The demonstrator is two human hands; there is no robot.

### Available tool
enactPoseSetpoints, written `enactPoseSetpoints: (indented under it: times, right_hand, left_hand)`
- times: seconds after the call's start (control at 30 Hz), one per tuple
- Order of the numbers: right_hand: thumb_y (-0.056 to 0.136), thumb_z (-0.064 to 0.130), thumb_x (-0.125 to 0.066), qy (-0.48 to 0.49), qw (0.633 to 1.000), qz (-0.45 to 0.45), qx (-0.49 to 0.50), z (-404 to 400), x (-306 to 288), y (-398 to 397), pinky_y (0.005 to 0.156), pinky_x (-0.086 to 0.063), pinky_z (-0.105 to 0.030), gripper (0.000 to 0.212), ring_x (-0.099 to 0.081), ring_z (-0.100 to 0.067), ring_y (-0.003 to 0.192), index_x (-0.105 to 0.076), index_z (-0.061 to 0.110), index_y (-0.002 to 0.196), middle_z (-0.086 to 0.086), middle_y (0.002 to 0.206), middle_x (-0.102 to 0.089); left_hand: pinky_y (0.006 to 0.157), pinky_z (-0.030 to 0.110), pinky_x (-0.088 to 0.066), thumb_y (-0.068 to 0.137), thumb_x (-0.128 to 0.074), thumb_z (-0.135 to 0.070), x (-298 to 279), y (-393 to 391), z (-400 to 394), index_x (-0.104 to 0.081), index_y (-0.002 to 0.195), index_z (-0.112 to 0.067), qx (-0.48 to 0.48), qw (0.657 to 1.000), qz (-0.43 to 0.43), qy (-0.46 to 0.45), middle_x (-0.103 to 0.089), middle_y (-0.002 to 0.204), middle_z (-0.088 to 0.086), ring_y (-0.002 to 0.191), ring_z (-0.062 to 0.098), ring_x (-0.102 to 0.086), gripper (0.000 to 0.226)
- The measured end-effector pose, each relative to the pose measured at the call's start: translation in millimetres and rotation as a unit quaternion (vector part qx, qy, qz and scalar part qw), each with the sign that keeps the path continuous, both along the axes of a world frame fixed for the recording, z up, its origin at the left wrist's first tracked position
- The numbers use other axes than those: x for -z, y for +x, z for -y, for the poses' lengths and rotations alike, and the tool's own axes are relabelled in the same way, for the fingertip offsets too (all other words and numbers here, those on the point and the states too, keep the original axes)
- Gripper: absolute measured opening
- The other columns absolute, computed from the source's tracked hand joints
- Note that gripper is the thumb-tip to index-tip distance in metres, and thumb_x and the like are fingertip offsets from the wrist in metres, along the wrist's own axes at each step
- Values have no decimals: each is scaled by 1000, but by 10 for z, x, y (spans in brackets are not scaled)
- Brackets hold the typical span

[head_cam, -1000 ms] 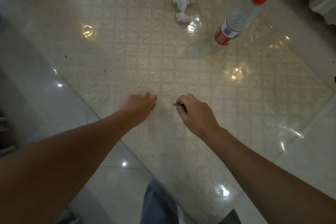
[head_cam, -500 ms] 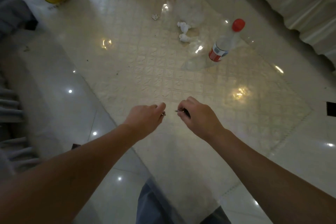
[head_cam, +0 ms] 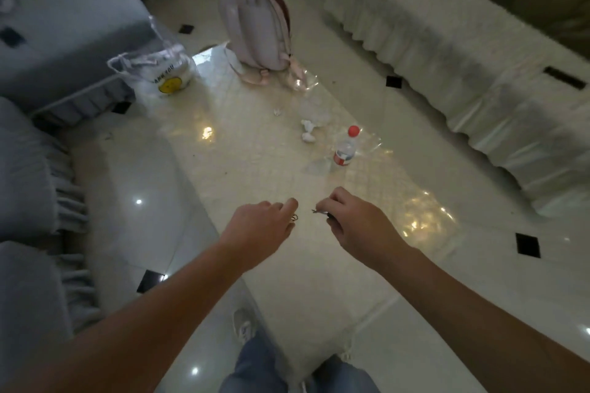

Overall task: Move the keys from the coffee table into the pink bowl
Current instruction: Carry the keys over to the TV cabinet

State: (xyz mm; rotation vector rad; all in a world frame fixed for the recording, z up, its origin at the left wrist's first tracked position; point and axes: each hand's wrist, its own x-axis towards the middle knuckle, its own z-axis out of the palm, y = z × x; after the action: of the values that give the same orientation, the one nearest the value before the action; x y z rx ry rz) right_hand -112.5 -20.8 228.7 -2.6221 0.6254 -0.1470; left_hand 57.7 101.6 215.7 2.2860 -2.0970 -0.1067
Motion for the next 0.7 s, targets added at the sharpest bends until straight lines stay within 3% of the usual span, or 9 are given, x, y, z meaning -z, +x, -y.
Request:
enactPoseSetpoints:
  times: [0.2, 0.33, 0.53, 0.7]
  right_hand:
    - [84, 10, -68, -46, 996, 32, 64, -338, -795, -236, 69, -52, -26, 40, -64, -17, 82, -60, 19, 122, 2, 102, -64]
    - [83, 11, -69, -69, 991, 53, 98, -598, -1262, -214, 65, -50, -32, 28, -61, -22, 79, -57, 19, 107, -1, 95, -64]
    - [80, 9, -71, -179, 980, 35, 78, -1042, -1661, -94, 61, -37, -27, 27, -59, -23, 68, -66, 17, 105, -2, 96, -65]
    - [80, 10, -71, -212, 974, 31, 72, -1310, -1733, -241, 68, -45, -33, 31, -61, -23, 73, -63, 19, 109, 0, 96, -64]
  left_hand:
    - [45, 29, -38, 96, -45, -35, -975, -191, -193, -52, 98, -19, 26, 995, 35, -85, -64, 80, -3, 70, 20, -60, 18]
    - [40, 30, -43, 90, -60, -31, -1419, -98, -383, -59, 88, -15, 53, 984, 49, -161, -63, 73, 0, 62, 20, -60, 16]
    - [39, 28, -41, 82, -67, -33, -1670, 71, -740, -59, 77, -19, 110, 971, 95, -188, -60, 66, -3, 59, 17, -59, 17]
    - [39, 26, -39, 83, -66, -33, -1796, -8, -853, -59, 76, -20, 168, 962, 112, -184, -58, 65, -4, 57, 16, -57, 16]
